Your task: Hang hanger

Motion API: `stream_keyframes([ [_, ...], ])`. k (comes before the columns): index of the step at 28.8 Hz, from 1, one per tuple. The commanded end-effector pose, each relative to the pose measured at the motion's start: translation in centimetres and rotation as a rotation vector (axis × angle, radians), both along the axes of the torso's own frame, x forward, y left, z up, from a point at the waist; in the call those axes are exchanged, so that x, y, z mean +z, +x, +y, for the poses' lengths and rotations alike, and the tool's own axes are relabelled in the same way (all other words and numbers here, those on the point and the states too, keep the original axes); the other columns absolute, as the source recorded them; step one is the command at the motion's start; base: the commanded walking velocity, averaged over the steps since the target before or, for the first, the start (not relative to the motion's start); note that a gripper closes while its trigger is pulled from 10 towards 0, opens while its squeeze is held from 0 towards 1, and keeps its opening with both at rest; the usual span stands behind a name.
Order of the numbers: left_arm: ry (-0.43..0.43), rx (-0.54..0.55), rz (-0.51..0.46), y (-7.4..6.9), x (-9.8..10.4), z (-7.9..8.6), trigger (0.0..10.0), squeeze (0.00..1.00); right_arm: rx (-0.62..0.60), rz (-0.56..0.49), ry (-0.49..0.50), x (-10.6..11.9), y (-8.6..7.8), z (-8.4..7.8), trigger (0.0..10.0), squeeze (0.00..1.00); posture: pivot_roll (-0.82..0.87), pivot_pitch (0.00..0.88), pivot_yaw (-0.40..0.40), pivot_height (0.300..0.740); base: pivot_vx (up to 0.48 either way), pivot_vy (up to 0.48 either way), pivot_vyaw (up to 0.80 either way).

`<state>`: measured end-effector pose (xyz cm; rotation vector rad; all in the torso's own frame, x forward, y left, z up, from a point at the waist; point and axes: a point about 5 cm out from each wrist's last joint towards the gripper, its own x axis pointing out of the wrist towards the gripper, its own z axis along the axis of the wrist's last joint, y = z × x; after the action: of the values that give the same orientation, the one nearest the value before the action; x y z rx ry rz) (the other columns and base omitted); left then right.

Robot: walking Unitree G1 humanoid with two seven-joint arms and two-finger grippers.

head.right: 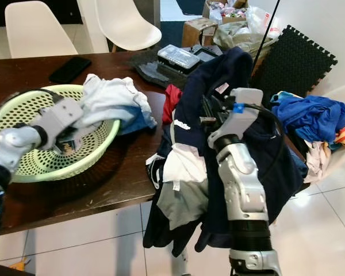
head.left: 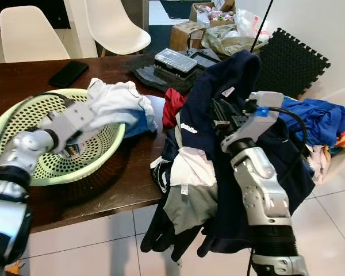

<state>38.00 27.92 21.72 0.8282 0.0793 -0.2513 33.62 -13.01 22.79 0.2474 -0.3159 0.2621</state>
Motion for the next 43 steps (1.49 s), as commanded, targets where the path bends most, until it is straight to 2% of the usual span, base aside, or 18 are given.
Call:
stream_keyframes([
  [1,-0.034,-0.003,-0.117,-0.5,2.6,0.8,0.0,0.0,0.025,-0.007,0.014,0.0,0.2,0.6,10.0,0.0,0.03,0.086,-0.108,0.74,0.0,0.0,0.0],
  [5,-0.043,-0.011,-0.189,-0.9,4.2,1.0,0.0,0.0,0.037,-0.012,0.02,0.0,0.3,0.9,10.0,0.0,0.05,0.076,-0.115,0.74,0.0,0.0,0.0],
  [6,-0.052,-0.024,-0.268,-1.4,6.1,1.1,0.0,0.0,0.047,-0.014,0.026,0.1,0.5,1.2,10.0,0.0,0.07,0.064,-0.124,0.74,0.0,0.0,0.0],
  [8,-0.052,-0.024,-0.268,-1.4,6.1,1.1,0.0,0.0,0.047,-0.014,0.026,0.1,0.5,1.2,10.0,0.0,0.07,0.064,-0.124,0.74,0.0,0.0,0.0],
  [9,-0.077,-0.053,-0.389,-1.9,8.6,0.5,0.0,0.0,0.058,-0.018,0.032,0.1,0.7,1.7,10.0,0.0,0.09,0.049,-0.131,0.74,0.0,0.0,0.0],
  [10,-0.077,-0.053,-0.389,-1.9,8.6,0.5,0.0,0.0,0.058,-0.018,0.032,0.1,0.7,1.7,10.0,0.0,0.09,0.049,-0.131,0.74,0.0,0.0,0.0],
  [11,-0.109,-0.085,-0.507,-2.6,10.6,-0.3,0.0,0.0,0.065,-0.026,0.035,0.1,0.8,2.0,10.0,0.0,0.09,0.042,-0.13,0.74,0.0,0.0,0.0],
  [14,-0.134,-0.116,-0.61,-3.1,12.2,-1.4,0.0,0.0,0.064,-0.04,0.033,0.3,0.8,2.2,10.0,0.0,0.09,0.033,-0.125,0.74,0.0,0.0,0.0],
  [15,-0.159,-0.11,-0.718,-3.6,13.7,-2.2,0.0,0.0,0.052,-0.059,0.037,0.6,0.8,2.1,10.0,0.0,0.09,0.029,-0.121,0.74,0.0,0.0,0.0],
  [19,-0.174,-0.093,-0.784,-3.9,14.5,-2.5,0.0,0.0,0.041,-0.074,0.041,0.8,0.8,2.0,10.0,0.0,0.09,0.029,-0.118,0.74,0.0,0.0,0.0],
  [21,-0.192,-0.011,-0.884,-4.2,15.9,-2.3,0.0,0.0,0.013,-0.096,0.046,0.8,0.7,1.6,10.0,0.0,0.1,0.021,-0.102,0.74,0.0,0.0,0.0],
  [24,-0.204,0.011,-0.904,-4.2,16.2,-2.3,0.0,0.0,0.006,-0.099,0.046,0.8,0.6,1.5,10.0,0.0,0.1,0.02,-0.101,0.74,0.0,0.0,0.0],
  [30,-0.3,-0.087,-0.855,-3.7,16.1,-4.3,0.0,0.0,-0.015,-0.088,0.042,0.3,0.7,1.3,10.0,0.0,0.1,0.017,-0.09,0.74,0.0,0.0,0.0],
  [32,-0.366,-0.133,-0.853,-3.9,16.3,-5.2,0.0,0.0,-0.021,-0.087,0.035,0.3,0.7,1.3,10.0,0.0,0.1,0.016,-0.089,0.74,0.0,0.0,0.0],
  [33,-0.482,-0.186,-0.845,-4.4,16.7,-6.6,0.0,0.0,-0.025,-0.087,0.031,0.2,0.8,1.2,10.0,0.0,0.1,0.016,-0.091,0.74,0.0,0.0,0.0],
  [37,-0.512,-0.197,-0.838,-4.5,16.8,-7.0,0.0,0.0,-0.027,-0.088,0.031,0.2,0.8,1.1,10.0,0.0,0.1,0.016,-0.091,0.74,0.0,0.0,0.0],
  [39,-0.537,-0.251,-0.844,-5.3,17.3,-8.7,0.0,0.0,-0.02,-0.087,0.047,0.3,0.8,1.1,10.0,0.0,0.1,0.019,-0.097,0.74,0.0,0.0,0.0],
  [43,-0.509,-0.291,-0.879,-6.1,18.1,-9.7,0.0,0.0,-0.01,-0.089,0.06,0.4,0.9,1.3,10.0,0.0,0.1,0.025,-0.104,0.74,0.0,0.0,0.0],
])
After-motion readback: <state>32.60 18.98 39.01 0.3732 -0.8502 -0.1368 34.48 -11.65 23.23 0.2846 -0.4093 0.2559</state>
